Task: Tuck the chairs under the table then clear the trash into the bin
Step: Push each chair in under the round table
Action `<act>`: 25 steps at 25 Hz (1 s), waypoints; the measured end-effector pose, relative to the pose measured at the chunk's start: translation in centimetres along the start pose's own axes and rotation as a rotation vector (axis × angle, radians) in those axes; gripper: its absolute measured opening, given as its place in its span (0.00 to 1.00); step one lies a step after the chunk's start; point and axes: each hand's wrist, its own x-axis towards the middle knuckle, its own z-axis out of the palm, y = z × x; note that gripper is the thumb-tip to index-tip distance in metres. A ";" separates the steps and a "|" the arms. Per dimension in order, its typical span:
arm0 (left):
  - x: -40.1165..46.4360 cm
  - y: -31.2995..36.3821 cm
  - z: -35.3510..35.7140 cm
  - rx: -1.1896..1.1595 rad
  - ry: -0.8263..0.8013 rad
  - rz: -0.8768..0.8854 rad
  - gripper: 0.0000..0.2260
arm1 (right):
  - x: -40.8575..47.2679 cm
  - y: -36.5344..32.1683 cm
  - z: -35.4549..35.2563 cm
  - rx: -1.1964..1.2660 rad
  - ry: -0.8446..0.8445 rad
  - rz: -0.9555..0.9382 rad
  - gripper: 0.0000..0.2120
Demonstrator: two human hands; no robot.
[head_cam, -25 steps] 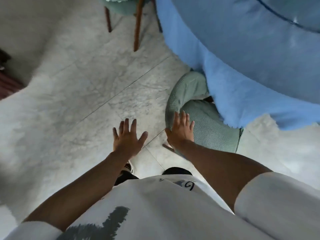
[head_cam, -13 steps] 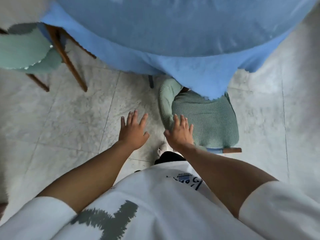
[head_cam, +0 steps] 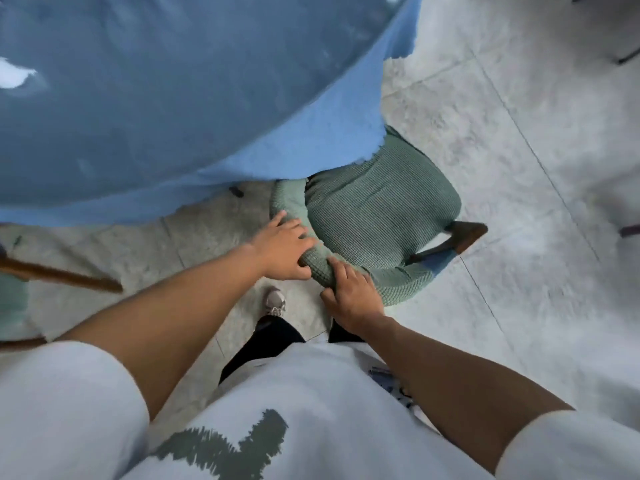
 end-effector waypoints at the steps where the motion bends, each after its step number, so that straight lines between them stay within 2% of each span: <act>1: 0.8 -1.7 -0.4 0.047 -0.051 0.046 0.38 | 0.1 -0.5 0.0 0.013 0.029 0.049 0.33; 3: 2.5 -4.5 -0.8 0.148 -0.115 0.134 0.43 | 0.1 -1.5 0.3 0.028 0.116 0.157 0.34; 4: 3.1 -5.4 -0.7 0.173 -0.113 0.170 0.43 | 0.2 -1.8 0.6 0.010 0.161 0.181 0.34; 6: 3.4 -5.8 -0.2 0.170 -0.061 0.217 0.38 | 0.4 -2.1 1.1 -0.031 0.206 0.199 0.35; 9: 3.1 -5.3 0.6 0.158 0.033 0.272 0.33 | 0.1 -2.1 1.2 0.036 0.191 0.225 0.36; 12: 2.2 -4.7 1.2 0.212 0.083 0.304 0.31 | -0.3 -1.9 1.5 0.131 0.215 0.248 0.31; 14: 1.5 -4.2 2.1 0.230 0.107 0.286 0.31 | -0.6 -1.8 2.2 0.150 0.270 0.261 0.24; 17: 0.0 -2.9 3.7 0.228 0.097 0.237 0.32 | -1.9 -2.0 3.0 0.125 0.332 0.256 0.21; 22: -3.6 1.5 7.4 0.199 0.089 0.134 0.36 | -5.2 0.6 5.0 0.012 0.357 0.162 0.23; 25: -5.0 7.3 10.7 0.164 0.123 0.078 0.39 | -7.9 4.3 6.3 -0.088 0.377 0.162 0.25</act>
